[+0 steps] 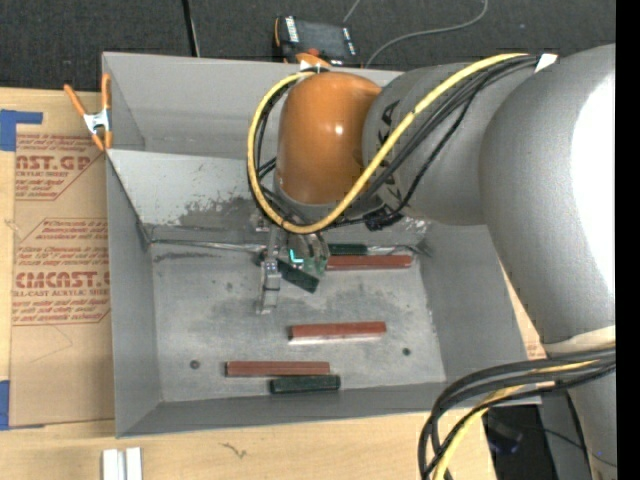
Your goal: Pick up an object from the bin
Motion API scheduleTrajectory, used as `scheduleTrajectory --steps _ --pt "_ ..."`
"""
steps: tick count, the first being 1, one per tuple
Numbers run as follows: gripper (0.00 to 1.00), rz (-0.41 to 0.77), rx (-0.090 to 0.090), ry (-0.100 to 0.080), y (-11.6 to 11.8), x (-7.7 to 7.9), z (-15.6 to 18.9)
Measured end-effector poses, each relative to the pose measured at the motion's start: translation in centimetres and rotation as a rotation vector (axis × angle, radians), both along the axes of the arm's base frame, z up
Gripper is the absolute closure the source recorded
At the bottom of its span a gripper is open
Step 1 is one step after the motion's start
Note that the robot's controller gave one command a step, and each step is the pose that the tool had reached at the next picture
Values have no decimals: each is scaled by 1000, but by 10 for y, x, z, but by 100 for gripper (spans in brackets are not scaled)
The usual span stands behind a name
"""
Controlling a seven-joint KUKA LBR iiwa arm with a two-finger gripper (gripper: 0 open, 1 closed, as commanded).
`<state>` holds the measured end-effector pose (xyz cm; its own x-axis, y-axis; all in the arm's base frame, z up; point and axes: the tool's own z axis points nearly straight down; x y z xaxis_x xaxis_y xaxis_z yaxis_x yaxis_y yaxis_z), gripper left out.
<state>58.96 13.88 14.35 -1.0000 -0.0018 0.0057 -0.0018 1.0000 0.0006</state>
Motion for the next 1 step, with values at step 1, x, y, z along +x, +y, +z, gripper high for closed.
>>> scheduleTrajectory --steps 1 --pt "0 34 -2 1 -33 -93 3"
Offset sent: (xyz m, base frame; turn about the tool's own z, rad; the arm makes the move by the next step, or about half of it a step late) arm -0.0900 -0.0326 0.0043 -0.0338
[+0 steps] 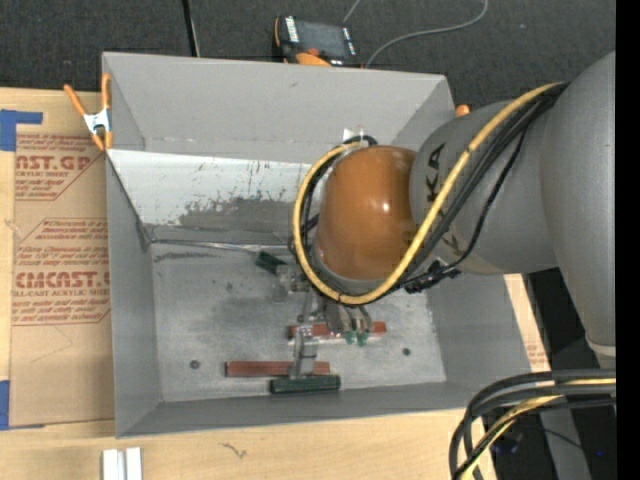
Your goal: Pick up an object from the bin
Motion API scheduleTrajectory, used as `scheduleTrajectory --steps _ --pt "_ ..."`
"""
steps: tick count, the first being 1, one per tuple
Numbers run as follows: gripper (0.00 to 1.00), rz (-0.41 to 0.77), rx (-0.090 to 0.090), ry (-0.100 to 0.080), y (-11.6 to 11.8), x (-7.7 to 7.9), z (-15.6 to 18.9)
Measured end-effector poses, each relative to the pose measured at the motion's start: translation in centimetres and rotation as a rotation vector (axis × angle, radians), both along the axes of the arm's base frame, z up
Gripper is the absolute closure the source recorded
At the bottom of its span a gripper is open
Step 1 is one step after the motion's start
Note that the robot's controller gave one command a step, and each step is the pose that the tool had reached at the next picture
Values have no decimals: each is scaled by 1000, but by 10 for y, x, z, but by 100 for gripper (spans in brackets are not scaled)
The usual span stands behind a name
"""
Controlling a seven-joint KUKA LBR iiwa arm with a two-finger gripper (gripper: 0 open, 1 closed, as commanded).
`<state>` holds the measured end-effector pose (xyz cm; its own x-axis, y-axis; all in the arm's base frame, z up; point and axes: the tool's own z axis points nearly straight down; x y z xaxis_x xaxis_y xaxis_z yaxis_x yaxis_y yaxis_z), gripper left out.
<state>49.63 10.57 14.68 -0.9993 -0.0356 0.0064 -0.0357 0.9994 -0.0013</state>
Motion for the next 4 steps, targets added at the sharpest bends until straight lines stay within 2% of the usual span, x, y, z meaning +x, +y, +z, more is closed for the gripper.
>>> scheduleTrajectory --steps 1,2,3,4 --pt "0 189 4 -18 4 -13 -76" --pt "100 189 2 -5 4 -15 -74" --pt "100 272 8 -5 -36 47 -73" --pt "100 280 4 -14 -19 51 -18"
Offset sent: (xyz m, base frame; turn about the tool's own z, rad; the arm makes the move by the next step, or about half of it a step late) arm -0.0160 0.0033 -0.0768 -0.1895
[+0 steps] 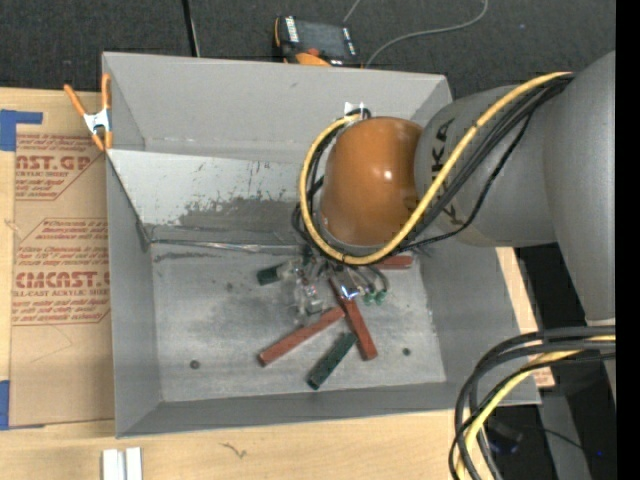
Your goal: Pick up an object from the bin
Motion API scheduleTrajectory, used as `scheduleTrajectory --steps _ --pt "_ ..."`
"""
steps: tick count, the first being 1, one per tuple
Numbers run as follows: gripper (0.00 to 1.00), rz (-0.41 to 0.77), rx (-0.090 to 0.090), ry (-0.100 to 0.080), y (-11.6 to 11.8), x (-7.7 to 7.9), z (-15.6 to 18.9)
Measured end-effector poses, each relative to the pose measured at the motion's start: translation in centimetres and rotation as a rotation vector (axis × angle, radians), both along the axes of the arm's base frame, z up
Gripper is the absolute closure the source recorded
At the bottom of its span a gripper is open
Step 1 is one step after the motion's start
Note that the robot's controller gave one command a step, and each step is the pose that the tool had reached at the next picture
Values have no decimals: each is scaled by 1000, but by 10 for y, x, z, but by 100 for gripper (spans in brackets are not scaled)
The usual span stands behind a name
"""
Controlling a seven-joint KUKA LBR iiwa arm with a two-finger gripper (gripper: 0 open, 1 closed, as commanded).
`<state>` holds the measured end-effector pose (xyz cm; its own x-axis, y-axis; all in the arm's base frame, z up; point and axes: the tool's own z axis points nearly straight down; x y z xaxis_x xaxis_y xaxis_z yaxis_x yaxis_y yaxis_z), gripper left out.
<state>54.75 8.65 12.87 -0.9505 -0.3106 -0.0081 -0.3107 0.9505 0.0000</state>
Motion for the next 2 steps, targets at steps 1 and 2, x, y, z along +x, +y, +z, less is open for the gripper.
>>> scheduleTrajectory --steps 1,2 --pt "0 -2 -1 6 -1 -2 -4" --pt "0 142 -2 11 -5 -36 -61"
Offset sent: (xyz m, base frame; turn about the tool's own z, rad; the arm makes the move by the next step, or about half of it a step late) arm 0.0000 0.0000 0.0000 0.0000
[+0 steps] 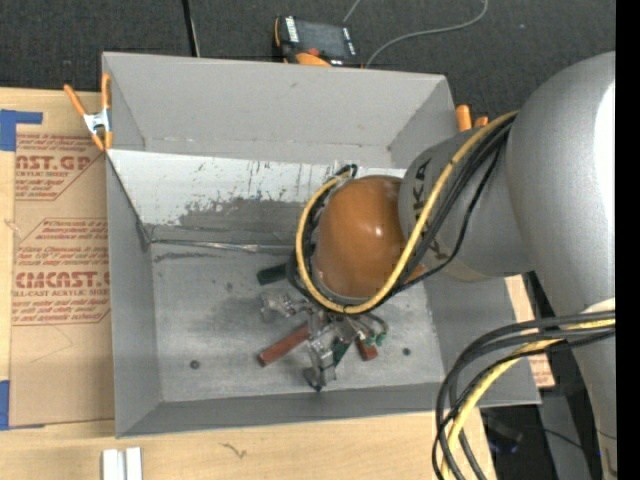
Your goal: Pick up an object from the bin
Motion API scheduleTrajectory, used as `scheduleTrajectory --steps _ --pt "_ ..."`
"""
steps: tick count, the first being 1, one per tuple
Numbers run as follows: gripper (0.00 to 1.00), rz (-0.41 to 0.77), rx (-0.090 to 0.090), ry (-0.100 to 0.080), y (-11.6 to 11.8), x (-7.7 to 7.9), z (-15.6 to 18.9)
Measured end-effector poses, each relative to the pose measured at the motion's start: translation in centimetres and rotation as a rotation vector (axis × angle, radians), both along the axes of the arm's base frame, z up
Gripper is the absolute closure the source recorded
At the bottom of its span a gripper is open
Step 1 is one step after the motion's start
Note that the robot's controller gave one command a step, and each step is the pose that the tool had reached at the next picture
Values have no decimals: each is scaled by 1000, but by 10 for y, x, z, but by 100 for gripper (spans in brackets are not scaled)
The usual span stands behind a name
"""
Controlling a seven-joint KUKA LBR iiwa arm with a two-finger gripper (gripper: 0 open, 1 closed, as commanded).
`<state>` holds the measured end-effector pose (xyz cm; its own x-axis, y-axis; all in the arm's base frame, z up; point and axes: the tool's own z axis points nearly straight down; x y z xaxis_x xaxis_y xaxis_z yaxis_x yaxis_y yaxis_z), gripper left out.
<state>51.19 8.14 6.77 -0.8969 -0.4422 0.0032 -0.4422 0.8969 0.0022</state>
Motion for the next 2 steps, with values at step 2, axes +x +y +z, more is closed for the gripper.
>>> scheduleTrajectory --steps 2 --pt "100 9 2 -15 6 14 194"
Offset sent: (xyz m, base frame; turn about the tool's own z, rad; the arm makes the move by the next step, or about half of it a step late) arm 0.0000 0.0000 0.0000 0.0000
